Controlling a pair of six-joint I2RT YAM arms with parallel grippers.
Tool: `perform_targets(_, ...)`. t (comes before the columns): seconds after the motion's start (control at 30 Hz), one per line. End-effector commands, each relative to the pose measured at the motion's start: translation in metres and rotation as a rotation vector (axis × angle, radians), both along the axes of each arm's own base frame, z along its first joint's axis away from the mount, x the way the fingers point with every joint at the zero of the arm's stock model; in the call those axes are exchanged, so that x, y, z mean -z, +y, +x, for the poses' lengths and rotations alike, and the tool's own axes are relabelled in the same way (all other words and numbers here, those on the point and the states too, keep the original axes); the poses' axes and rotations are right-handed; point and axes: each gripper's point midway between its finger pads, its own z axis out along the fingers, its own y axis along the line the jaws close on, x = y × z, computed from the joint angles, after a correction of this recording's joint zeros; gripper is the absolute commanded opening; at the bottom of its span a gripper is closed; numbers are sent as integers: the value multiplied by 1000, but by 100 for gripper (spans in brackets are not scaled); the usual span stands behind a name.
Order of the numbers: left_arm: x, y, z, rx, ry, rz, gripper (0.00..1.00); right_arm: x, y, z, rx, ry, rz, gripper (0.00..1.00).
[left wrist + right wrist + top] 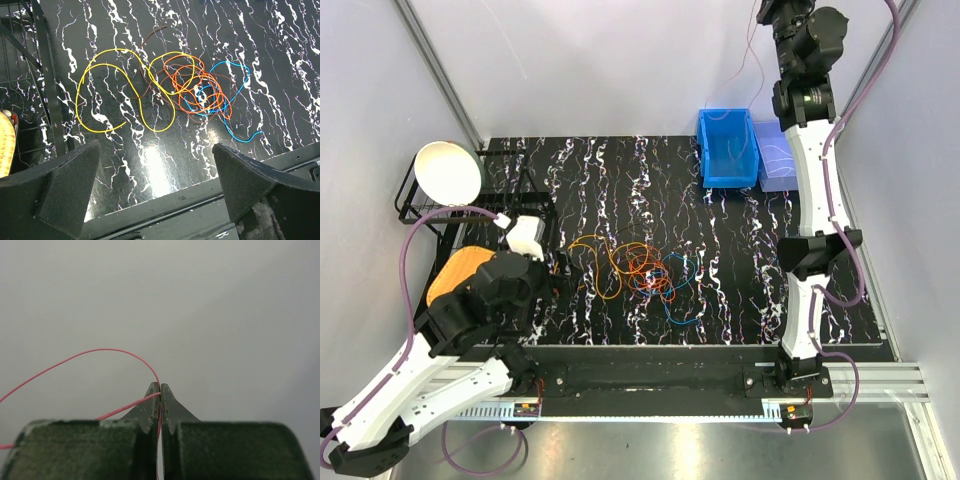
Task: Untangle the cables
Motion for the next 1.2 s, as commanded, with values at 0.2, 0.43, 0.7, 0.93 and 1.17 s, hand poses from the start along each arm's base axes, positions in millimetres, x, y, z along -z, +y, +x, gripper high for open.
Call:
perform_targets(0.2, -3, 0, 12, -37, -30, 10, 99, 35, -28, 55, -78, -56, 106, 0)
perform_targets(0.43, 0, 0, 13, -37, -19, 19, 99, 138, -30, 106, -39, 184, 121, 0)
perform_targets(0.7, 0, 0, 14, -38, -16, 22, 99, 200, -43, 121, 52, 333, 133, 0)
perform_targets(0.93, 0, 1, 14, -43, -17, 21, 99, 237, -39, 124, 38, 414, 149, 0)
perform_targets(1.17, 1, 0, 14, -43, -13, 24, 99, 290, -29, 132, -5, 524, 185, 0)
